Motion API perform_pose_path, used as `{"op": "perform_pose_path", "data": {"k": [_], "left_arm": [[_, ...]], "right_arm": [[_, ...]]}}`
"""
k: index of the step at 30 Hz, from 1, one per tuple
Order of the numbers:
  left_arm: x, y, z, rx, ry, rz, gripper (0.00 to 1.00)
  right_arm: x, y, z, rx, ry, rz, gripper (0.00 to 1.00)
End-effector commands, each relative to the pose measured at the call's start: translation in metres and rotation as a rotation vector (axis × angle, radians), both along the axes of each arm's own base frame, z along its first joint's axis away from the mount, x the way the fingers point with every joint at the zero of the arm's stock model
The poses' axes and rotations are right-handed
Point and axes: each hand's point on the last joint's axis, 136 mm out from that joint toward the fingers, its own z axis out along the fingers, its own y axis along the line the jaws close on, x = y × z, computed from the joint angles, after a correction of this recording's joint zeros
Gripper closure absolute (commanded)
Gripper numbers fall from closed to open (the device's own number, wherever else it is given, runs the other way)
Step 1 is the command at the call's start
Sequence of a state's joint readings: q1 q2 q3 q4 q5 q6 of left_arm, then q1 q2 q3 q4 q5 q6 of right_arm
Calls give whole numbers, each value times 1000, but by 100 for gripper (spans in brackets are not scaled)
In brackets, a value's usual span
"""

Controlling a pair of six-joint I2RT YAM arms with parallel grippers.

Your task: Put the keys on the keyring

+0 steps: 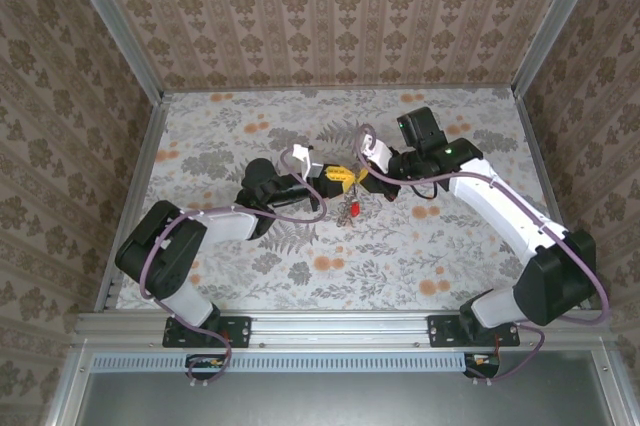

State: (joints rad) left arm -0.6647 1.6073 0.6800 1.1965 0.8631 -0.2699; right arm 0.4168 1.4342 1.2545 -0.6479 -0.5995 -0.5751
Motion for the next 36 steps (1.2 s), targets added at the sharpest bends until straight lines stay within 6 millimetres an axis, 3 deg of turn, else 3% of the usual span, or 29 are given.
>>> {"op": "perform_pose_path", "data": {"k": [1, 6, 12, 18, 25, 36], "left_arm": [[-10, -2, 25, -60, -66, -36, 100], [-9, -2, 24, -61, -66, -34, 100], [-6, 0, 21, -57, -70, 2, 100], [-4, 1, 19, -54, -72, 14, 100], [-4, 0, 21, -56, -72, 11, 100], [-5, 0, 22, -57, -70, 2, 100]], "right_arm": [[-1, 10, 8, 60, 34, 38, 99], [3, 14, 17, 100, 9, 30, 86], [11, -14, 10, -60, -110, -34, 76], [-1, -28, 30, -108, -224, -14, 70], [-15, -8, 52, 27, -228, 91, 71], [-7, 4, 46, 59, -195, 120, 72]]}}
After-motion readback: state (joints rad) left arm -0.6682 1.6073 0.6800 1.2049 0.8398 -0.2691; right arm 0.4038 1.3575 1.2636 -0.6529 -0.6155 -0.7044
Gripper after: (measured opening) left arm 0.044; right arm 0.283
